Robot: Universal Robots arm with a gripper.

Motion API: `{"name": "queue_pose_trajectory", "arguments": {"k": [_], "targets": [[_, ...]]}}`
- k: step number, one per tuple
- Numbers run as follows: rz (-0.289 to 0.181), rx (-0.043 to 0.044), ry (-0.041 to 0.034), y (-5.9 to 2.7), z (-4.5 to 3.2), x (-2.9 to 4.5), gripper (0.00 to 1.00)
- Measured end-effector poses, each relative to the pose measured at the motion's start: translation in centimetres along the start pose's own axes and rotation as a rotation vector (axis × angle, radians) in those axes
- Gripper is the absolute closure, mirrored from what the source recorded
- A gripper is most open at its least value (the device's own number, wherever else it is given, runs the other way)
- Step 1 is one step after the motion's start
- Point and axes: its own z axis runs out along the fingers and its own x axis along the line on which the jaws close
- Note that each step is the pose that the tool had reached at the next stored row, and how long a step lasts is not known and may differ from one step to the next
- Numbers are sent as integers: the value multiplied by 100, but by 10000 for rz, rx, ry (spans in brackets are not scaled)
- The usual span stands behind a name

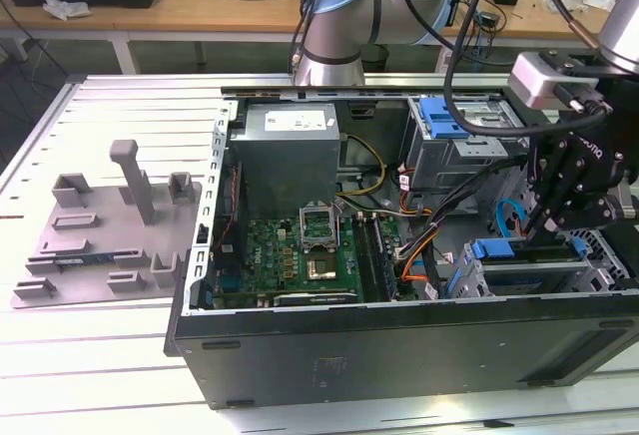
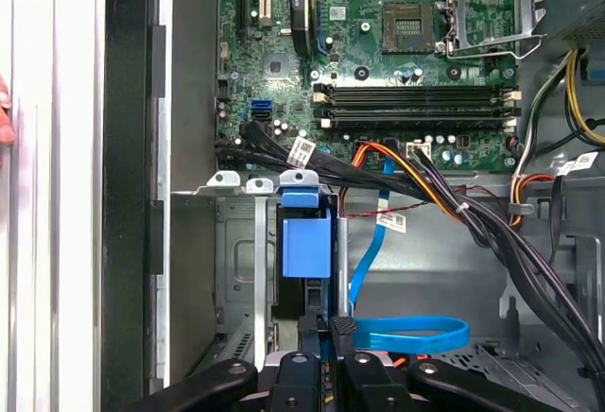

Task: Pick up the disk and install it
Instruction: 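Insert the second disk wire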

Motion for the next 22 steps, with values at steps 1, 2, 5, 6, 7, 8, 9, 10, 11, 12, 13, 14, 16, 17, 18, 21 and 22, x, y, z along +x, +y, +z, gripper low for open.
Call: {"name": "queue_pose_trajectory", "arguments": {"k": [1,2,5,6,7,8,9,10,11,12,13,14,16,17,18,21,22], "targets": [[0,0,0,0,4,0,84],[0,1,1,0,6,0,84],[0,0,2,-1,17,-1,84],[0,0,1,-1,20,-1,84],[0,0,2,-1,23,-2,84],[0,0,2,-1,26,-2,84],[0,0,1,-1,30,-2,84],[0,0,2,-1,33,-2,84],[0,1,3,-1,35,-2,84],[1,1,3,-1,37,-2,84],[0,0,2,-1,38,-3,84],[0,0,1,-2,40,-3,84],[0,0,0,-2,40,-3,84],[0,0,-2,-2,39,-3,84],[0,1,-8,-2,36,-3,84],[-1,1,-2,-1,13,-1,76],[0,0,-3,0,7,-1,76]]}}
